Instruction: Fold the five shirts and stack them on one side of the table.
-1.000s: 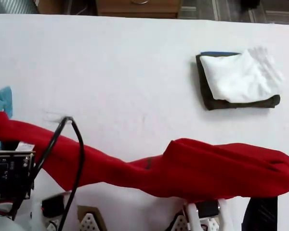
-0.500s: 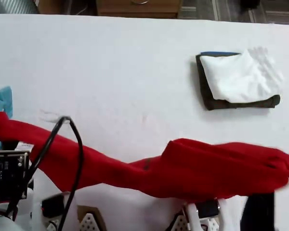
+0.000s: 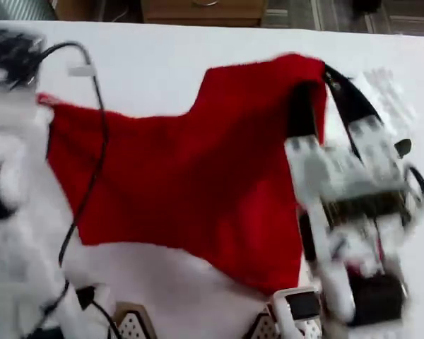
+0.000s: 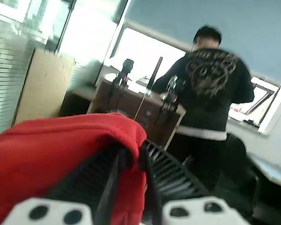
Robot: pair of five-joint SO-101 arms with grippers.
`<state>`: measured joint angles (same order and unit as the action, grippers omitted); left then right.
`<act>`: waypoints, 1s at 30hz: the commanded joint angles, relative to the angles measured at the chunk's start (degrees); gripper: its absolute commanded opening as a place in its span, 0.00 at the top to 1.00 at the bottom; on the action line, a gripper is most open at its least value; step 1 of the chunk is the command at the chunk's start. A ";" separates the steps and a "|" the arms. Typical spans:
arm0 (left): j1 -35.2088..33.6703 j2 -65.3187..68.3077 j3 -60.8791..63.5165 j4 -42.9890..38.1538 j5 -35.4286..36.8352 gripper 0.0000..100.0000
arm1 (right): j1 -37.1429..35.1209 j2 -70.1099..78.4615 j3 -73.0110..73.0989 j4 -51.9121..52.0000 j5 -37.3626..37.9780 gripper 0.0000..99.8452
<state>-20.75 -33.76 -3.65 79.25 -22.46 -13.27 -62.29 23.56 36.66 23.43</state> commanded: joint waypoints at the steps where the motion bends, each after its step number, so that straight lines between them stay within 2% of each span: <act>1: 3.69 8.88 -0.31 -5.80 0.18 0.97 | -0.13 10.33 0.35 -7.78 0.00 0.98; 5: 4.92 19.25 -4.53 -8.79 0.09 0.97 | 0.22 21.41 0.18 -17.27 0.09 0.98; 10: 3.52 33.32 -18.59 -7.30 -1.67 0.97 | 1.54 33.45 -4.31 -23.78 0.09 0.98; 16: 3.60 50.37 -32.48 -0.70 -5.36 0.97 | 3.56 48.22 -11.60 -21.41 0.09 0.98; 22: 3.69 65.14 -40.84 4.57 -5.54 0.97 | 3.56 60.35 -12.48 -17.10 0.00 0.98; 30: 3.69 76.92 -49.19 13.45 -5.54 0.97 | 3.82 66.51 -12.57 -10.42 -0.18 0.98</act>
<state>-16.70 42.81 -47.87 89.45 -27.30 -10.29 4.70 14.07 24.70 23.43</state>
